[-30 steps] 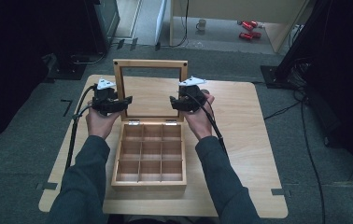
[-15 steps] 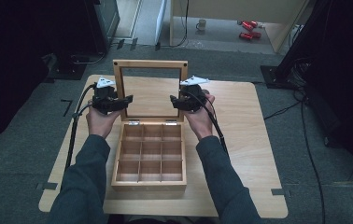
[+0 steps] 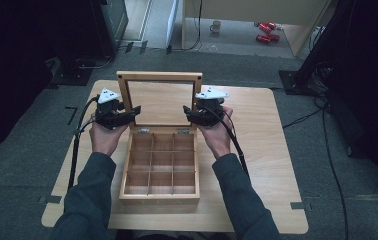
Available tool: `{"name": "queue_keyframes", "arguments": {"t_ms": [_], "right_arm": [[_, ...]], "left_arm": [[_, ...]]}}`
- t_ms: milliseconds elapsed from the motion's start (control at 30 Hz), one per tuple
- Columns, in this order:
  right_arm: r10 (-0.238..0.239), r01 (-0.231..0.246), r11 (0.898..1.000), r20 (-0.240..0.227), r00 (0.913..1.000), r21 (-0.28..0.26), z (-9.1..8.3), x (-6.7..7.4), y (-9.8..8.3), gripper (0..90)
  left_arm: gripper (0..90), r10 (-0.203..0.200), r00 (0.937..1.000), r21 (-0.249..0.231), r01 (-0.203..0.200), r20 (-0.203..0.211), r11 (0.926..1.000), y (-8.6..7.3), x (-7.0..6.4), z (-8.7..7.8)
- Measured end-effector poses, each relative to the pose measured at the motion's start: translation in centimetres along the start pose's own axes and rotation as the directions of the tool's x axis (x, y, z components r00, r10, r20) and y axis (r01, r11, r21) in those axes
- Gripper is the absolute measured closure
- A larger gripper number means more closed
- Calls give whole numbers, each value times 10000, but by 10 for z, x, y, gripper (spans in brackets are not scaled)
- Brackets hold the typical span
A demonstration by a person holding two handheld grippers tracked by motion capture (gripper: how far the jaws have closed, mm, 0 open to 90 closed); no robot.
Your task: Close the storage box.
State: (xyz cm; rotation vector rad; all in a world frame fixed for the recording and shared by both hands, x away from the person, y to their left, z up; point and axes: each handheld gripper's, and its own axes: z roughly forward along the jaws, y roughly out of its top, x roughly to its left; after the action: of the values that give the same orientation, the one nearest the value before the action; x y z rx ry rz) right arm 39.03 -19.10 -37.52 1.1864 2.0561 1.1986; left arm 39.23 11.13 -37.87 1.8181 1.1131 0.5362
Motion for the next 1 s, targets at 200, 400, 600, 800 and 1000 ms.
{"name": "queue_keyframes", "arguments": {"t_ms": [200, 400, 600, 800, 1000], "right_arm": [[-85, 85, 9999, 0, 10000, -127, -7, 5, -3, 475], [-278, 288, 9992, 340, 9990, -289, -16, 16, -10, 482], [-362, 377, 9988, 471, 9982, -315, -24, 22, -14, 488], [-305, 319, 9986, 361, 9989, -412, -30, 24, -16, 488], [-318, 334, 9978, 289, 9991, -571, -38, 28, -21, 480]], "left_arm": [[446, 179, 9998, -66, -178, 46, 9998, -3, -4, -6], [436, 440, 9990, -130, -439, 107, 9990, -8, -8, -15], [417, 584, 9982, -129, -582, 154, 9982, -11, -12, -20], [421, 405, 9986, -558, -385, 341, 9977, -18, -12, -28], [437, 388, 9984, -1014, -345, 409, 9942, -24, -13, -43]]}}
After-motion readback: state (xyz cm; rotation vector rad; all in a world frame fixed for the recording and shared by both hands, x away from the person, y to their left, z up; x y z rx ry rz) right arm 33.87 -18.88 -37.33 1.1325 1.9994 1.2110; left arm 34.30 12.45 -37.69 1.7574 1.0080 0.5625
